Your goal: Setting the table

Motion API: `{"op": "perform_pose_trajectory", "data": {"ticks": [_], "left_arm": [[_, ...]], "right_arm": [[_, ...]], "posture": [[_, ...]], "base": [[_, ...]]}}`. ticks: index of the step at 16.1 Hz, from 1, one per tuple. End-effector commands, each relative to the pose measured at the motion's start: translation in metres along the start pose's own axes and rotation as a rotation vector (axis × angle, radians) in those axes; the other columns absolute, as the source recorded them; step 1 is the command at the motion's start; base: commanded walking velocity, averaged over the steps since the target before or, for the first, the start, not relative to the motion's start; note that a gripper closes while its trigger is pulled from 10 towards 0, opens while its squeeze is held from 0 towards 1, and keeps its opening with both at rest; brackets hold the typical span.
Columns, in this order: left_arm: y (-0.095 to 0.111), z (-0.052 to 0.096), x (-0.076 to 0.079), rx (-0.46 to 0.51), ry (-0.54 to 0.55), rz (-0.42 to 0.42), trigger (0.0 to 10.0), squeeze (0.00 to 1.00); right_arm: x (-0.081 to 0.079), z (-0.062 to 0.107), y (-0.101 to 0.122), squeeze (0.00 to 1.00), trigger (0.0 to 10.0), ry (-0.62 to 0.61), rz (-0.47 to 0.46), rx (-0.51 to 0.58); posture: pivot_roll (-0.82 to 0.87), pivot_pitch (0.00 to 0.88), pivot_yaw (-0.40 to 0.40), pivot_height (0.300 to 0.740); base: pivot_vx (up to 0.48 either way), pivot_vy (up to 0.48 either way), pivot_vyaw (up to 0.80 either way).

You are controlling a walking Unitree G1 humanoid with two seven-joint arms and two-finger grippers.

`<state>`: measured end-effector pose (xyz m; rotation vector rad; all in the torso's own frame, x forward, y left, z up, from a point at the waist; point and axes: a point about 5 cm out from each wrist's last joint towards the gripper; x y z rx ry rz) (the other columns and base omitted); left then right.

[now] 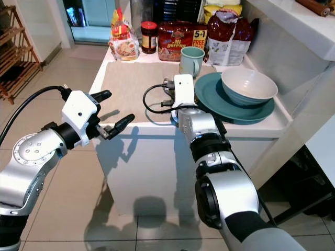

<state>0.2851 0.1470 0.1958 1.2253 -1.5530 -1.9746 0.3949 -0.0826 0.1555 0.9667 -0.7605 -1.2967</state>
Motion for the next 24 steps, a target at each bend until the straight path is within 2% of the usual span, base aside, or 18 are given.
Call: {"op": "perform_pose_trajectory", "data": {"ticks": [1, 4, 6, 8, 11, 12, 14, 15, 16, 18, 20, 21, 22, 23, 24], "left_arm": [[0.006, 0.0, -0.005, 0.017, 0.019, -0.027, 10.0, 0.0], [0.007, -0.001, -0.01, 0.016, 0.041, -0.04, 10.0, 0.0], [0.008, -0.001, -0.011, 0.016, 0.047, -0.045, 10.0, 0.0], [0.009, 0.0, -0.013, 0.014, 0.052, -0.053, 10.0, 0.0], [0.009, 0.0, -0.013, 0.011, 0.049, -0.055, 10.0, 0.0], [0.009, 0.0, -0.012, 0.01, 0.044, -0.056, 10.0, 0.0], [0.01, -0.001, -0.011, 0.012, 0.031, -0.055, 10.0, 0.0], [0.01, -0.001, -0.01, 0.012, 0.028, -0.055, 10.0, 0.0], [0.011, -0.002, -0.008, 0.014, 0.022, -0.052, 10.0, 0.0], [0.011, -0.003, -0.006, 0.017, 0.011, -0.049, 10.0, 0.0], [0.011, -0.003, -0.005, 0.018, 0.002, -0.048, 10.0, 0.0], [0.011, -0.004, -0.005, 0.017, -0.004, -0.049, 10.0, 0.0], [0.011, -0.004, -0.005, 0.017, -0.007, -0.049, 10.0, 0.0], [0.01, -0.004, -0.005, 0.017, -0.009, -0.049, 10.0, 0.0], [0.01, -0.005, -0.005, 0.018, -0.011, -0.05, 10.0, 0.0]], "right_arm": [[-0.007, 0.0, 0.005, 0.0, 0.0, 0.029, 0.005, 0.014], [-0.018, 0.002, 0.031, 0.0, 0.0, 0.12, -0.041, 0.175], [-0.024, 0.004, 0.036, 0.0, 0.0, 0.171, -0.015, 0.212], [-0.035, 0.005, 0.039, 0.0, 2.2, 0.214, 0.021, 0.232], [-0.036, 0.004, 0.039, 0.0, 2.6, 0.208, 0.023, 0.235], [-0.035, 0.004, 0.04, 0.0, 3.6, 0.211, 0.026, 0.244], [-0.033, 0.004, 0.041, 0.0, 4.7, 0.204, 0.05, 0.24], [-0.031, 0.004, 0.041, 0.0, 5.6, 0.198, 0.054, 0.238], [-0.026, 0.003, 0.037, 0.0, 6.2, 0.172, 0.058, 0.219], [-0.011, 0.001, 0.029, 0.0, 5.1, 0.116, 0.072, 0.173], [0.003, 0.001, 0.023, 0.0, 4.9, 0.082, 0.085, 0.137], [0.011, 0.002, 0.023, 0.0, 6.2, 0.071, 0.093, 0.125], [0.012, 0.002, 0.023, 0.0, 6.2, 0.071, 0.094, 0.125], [0.012, 0.002, 0.023, 0.0, 8.5, 0.073, 0.096, 0.126], [0.011, 0.002, 0.023, 0.0, 10.0, 0.083, 0.101, 0.129]], "posture": [[0.2, 0.0, -0.052, 0.74], [0.2, 0.0, -0.047, 0.74], [0.21, 0.0, -0.047, 0.74], [0.21, 0.0, -0.048, 0.74], [0.22, 0.0, -0.05, 0.74], [0.22, 0.0, -0.05, 0.74], [0.22, 0.0, -0.047, 0.74], [0.22, 0.0, -0.049, 0.74], [0.21, 0.0, -0.048, 0.74], [0.21, 0.0, -0.047, 0.74], [0.21, 0.0, -0.043, 0.74], [0.2, 0.0, -0.035, 0.74], [0.2, 0.0, -0.035, 0.74], [0.2, 0.0, -0.031, 0.74], [0.2, 0.0, -0.031, 0.74]], "base": [[0.0, 0.0, 0.0], [0.0, 0.0, 0.0], [0.0, 0.0, 0.0], [0.0, 0.0, 0.0], [0.0, 0.0, 0.0], [0.0, 0.0, 0.0], [0.0, 0.0, 0.0], [0.0, 0.0, 0.0], [0.0, 0.0, 0.0], [0.0, 0.0, 0.0], [0.0, 0.0, 0.0], [0.0, 0.0, 0.0], [0.0, 0.0, 0.0], [0.0, 0.0, 0.0], [0.0, 0.0, 0.0]]}}
Point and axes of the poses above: a point about 5 cm out from each wrist's last joint towards the gripper, its own z axis pointing back from the gripper into the wrist, its own y axis along the axis of the wrist's last joint, x = y × z, and after that the axes turned 2 degrees about -z, right-handed
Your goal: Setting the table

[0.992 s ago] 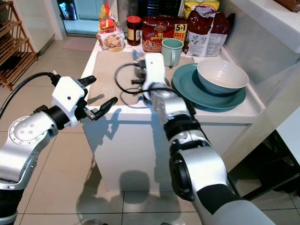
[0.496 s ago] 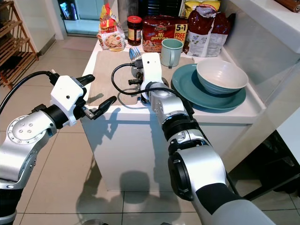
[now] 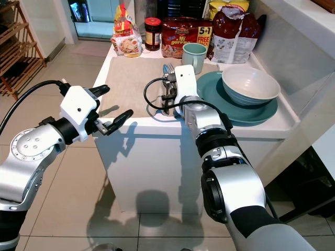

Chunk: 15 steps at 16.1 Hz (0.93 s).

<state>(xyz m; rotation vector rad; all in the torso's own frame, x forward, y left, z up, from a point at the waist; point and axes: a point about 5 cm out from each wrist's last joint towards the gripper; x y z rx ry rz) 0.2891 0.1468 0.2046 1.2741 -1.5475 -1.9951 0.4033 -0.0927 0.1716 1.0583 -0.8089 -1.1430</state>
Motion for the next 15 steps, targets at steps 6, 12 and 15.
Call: {"op": "perform_pose_trajectory", "data": {"ticks": [6, 12, 15], "left_arm": [[0.004, 0.0, -0.004, 0.011, 0.006, -0.023, 10.0, 0.0], [0.005, -0.001, -0.006, 0.013, 0.018, -0.03, 10.0, 0.0], [0.005, 0.0, -0.013, 0.007, 0.061, -0.048, 10.0, 0.0]], "right_arm": [[-0.011, 0.0, 0.018, 0.98, 10.0, 0.057, -0.033, 0.073], [-0.006, 0.0, 0.021, 1.0, 10.0, 0.031, -0.046, 0.097], [-0.013, 0.005, 0.041, 1.0, 10.0, 0.076, -0.009, 0.233]], "posture": [[0.21, 0.0, -0.038, 0.74], [0.22, 0.0, -0.041, 0.74], [0.22, 0.0, -0.038, 0.74]], "base": [[0.0, 0.0, 0.0], [0.0, 0.0, 0.0], [0.0, 0.0, 0.0]]}}
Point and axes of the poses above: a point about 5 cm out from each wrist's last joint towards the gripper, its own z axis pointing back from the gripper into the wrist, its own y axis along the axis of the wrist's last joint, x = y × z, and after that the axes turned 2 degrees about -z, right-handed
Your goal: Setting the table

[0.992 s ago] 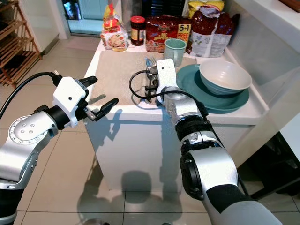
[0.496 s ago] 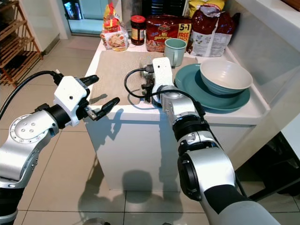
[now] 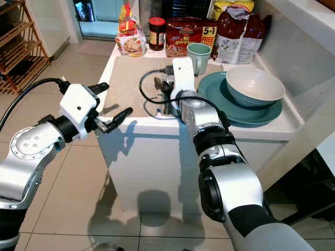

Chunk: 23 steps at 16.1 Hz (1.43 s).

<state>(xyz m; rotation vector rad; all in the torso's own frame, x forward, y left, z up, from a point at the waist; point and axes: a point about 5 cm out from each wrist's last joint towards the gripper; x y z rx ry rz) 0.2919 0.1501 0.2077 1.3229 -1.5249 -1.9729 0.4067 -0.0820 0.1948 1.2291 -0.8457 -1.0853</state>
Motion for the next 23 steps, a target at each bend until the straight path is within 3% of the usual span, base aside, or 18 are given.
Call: {"op": "perform_pose_trajectory", "data": {"ticks": [1, 2, 3, 5, 9, 10, 13, 15, 18, 19, 20, 23], "left_arm": [[0.003, 0.0, -0.012, 0.003, 0.059, -0.047, 10.0, 0.0], [0.004, 0.002, -0.017, 0.002, 0.092, -0.06, 10.0, 0.0], [0.007, 0.003, -0.021, 0.009, 0.112, -0.058, 10.0, 0.0], [0.005, 0.008, -0.035, 0.013, 0.216, -0.022, 10.0, 0.0], [-0.002, 0.007, -0.019, 0.032, 0.166, 0.021, 10.0, 0.0], [-0.006, 0.009, -0.009, 0.025, 0.151, 0.021, 10.0, 0.0], [-0.012, 0.023, 0.008, -0.033, 0.109, 0.027, 10.0, 0.0], [-0.017, 0.015, 0.024, -0.03, 0.079, 0.087, 10.0, 0.0], [-0.012, 0.009, 0.03, 0.01, 0.011, 0.098, 10.0, 0.0], [-0.012, 0.008, 0.029, 0.003, 0.002, 0.077, 10.0, 0.0], [-0.009, 0.006, 0.022, 0.005, 0.009, 0.056, 10.0, 0.0], [-0.007, 0.006, 0.011, -0.01, 0.09, 0.012, 10.0, 0.0]], "right_arm": [[-0.01, 0.003, 0.028, 1.0, 10.0, 0.064, 0.041, 0.168], [-0.013, 0.007, 0.033, 0.75, 10.0, 0.083, 0.067, 0.215], [-0.016, 0.01, 0.037, 0.0, 10.0, 0.1, 0.074, 0.245], [-0.027, 0.025, 0.038, 0.0, 10.0, 0.145, 0.102, 0.336], [-0.026, 0.044, 0.003, 0.0, 10.0, 0.151, 0.04, 0.243], [-0.023, 0.053, -0.012, 1.0, 10.0, 0.181, 0.022, 0.195], [-0.004, 0.059, -0.026, 1.0, 10.0, 0.155, 0.014, 0.078], [0.01, 0.055, -0.021, 1.0, 10.0, 0.138, 0.001, 0.023], [0.023, 0.042, -0.01, 1.0, 10.0, 0.11, 0.065, -0.055], [0.024, 0.04, -0.008, 0.84, 10.0, 0.106, 0.067, -0.077], [0.025, 0.034, 0.001, 0.0, 10.0, 0.092, 0.069, -0.126], [0.019, 0.023, 0.011, 0.0, 10.0, 0.119, 0.057, -0.182]], "posture": [[0.22, 0.0, -0.035, 0.74], [0.23, 0.0, -0.031, 0.74], [0.22, 0.0, -0.025, 0.74], [0.18, 0.029, 0.005, 0.74], [0.12, 0.064, 0.0, 0.74], [0.13, 0.065, -0.04, 0.74], [0.15, 0.051, -0.073, 0.74], [0.09, 0.099, -0.072, 0.74], [0.06, 0.054, -0.061, 0.74], [0.08, 0.026, -0.072, 0.74], [0.11, 0.005, -0.087, 0.74], [0.16, 0.019, -0.14, 0.74]], "base": [[0.0, 0.0, 0.0], [0.0, 0.0, 0.0], [0.0, 0.0, 0.0], [0.0, 0.0, 0.0], [0.0, 0.0, 0.0], [0.0, 0.0, 0.0], [0.0, 0.0, 0.0], [0.0, 0.0, 0.0], [0.0, 0.0, 0.0], [0.0, 0.0, 0.0], [0.0, 0.0, 0.0], [0.0, 0.0, 0.0]]}}
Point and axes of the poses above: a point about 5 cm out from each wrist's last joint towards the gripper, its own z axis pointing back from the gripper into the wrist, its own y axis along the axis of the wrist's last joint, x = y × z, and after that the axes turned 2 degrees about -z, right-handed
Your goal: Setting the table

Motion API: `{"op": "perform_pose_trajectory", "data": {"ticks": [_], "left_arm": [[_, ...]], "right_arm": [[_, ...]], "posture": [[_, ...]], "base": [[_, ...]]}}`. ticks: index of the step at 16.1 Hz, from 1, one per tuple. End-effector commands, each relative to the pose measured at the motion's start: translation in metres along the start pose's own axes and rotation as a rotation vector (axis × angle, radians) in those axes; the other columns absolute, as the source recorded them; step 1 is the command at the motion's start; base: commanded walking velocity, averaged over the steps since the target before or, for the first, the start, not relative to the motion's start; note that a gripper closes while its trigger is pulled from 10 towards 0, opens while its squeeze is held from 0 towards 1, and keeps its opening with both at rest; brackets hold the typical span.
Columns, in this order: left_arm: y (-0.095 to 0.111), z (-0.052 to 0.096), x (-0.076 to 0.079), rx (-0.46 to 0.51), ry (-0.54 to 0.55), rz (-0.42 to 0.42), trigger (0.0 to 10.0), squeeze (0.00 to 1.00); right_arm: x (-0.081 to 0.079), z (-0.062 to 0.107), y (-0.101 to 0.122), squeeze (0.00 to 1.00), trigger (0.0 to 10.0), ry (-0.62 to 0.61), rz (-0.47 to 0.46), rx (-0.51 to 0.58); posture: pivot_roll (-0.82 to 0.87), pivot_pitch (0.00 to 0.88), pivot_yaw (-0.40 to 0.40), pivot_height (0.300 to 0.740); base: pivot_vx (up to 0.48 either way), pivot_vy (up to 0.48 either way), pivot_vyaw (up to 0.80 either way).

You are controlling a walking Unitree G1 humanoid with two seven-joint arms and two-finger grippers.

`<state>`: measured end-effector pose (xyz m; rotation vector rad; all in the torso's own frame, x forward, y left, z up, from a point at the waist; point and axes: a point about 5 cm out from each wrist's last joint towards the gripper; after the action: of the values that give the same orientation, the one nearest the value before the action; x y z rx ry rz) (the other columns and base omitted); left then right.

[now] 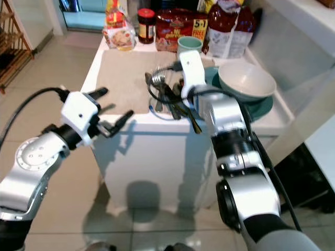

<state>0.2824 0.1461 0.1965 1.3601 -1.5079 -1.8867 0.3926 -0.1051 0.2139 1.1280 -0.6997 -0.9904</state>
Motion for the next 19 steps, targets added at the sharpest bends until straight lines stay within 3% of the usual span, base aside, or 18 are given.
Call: {"op": "perform_pose_trajectory", "data": {"ticks": [1, 5, 8, 11, 12, 13, 14, 18, 19], "left_arm": [[0.001, 0.0, -0.003, -0.015, 0.023, -0.016, 10.0, 0.0], [-0.002, 0.007, 0.014, -0.01, -0.014, 0.044, 10.0, 0.0], [0.004, 0.002, 0.007, 0.005, -0.042, 0.011, 10.0, 0.0], [0.008, -0.002, 0.011, 0.021, -0.106, 0.008, 10.0, 0.0], [0.01, -0.004, 0.009, 0.033, -0.111, 0.03, 10.0, 0.0], [0.01, -0.004, 0.009, 0.032, -0.114, 0.036, 10.0, 0.0], [0.007, -0.003, 0.011, 0.023, -0.124, 0.038, 10.0, 0.0], [0.006, 0.001, 0.014, 0.017, -0.113, 0.048, 10.0, 0.0], [0.005, 0.002, 0.014, 0.01, -0.111, 0.045, 10.0, 0.0]], "right_arm": [[0.001, -0.002, -0.004, 0.0, 10.0, 0.016, -0.017, -0.045], [-0.001, 0.0, -0.004, 0.0, 10.0, 0.045, -0.048, -0.048], [-0.001, 0.003, -0.004, 0.0, 10.0, 0.039, -0.062, -0.092], [0.005, 0.004, -0.017, 0.0, 10.0, -0.013, -0.113, -0.153], [0.003, 0.004, -0.02, 0.0, 9.3, -0.004, -0.125, -0.173], [0.002, 0.004, -0.022, 0.0, 7.7, -0.001, -0.117, -0.193], [0.002, 0.002, -0.023, 0.0, 4.9, 0.004, -0.11, -0.214], [0.003, -0.002, -0.03, 0.0, 4.2, -0.003, -0.12, -0.236], [0.003, -0.002, -0.034, 0.0, 3.4, -0.001, -0.124, -0.253]], "posture": [[0.16, 0.031, -0.141, 0.74], [0.15, 0.01, -0.122, 0.74], [0.16, 0.02, -0.106, 0.74], [0.15, 0.001, -0.081, 0.74], [0.15, 0.001, -0.08, 0.74], [0.15, 0.0, -0.088, 0.74], [0.15, 0.0, -0.093, 0.74], [0.17, 0.0, -0.121, 0.74], [0.17, 0.0, -0.126, 0.74]], "base": [[0.0, 0.0, 0.0], [0.0, 0.0, 0.0], [0.0, 0.0, 0.0], [0.0, 0.0, 0.0], [0.0, 0.0, 0.0], [0.0, 0.0, 0.0], [0.0, 0.0, 0.0], [0.0, 0.0, 0.0], [0.0, 0.0, 0.0]]}}
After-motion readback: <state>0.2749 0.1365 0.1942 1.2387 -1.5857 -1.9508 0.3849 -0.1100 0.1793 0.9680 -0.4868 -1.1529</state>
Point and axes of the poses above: a point about 5 cm out from each wrist's last joint towards the gripper, its own z axis pointing back from the gripper into the wrist, its own y axis along the axis of the wrist's last joint, x = y × z, and after that the axes turned 2 degrees about -z, right-handed
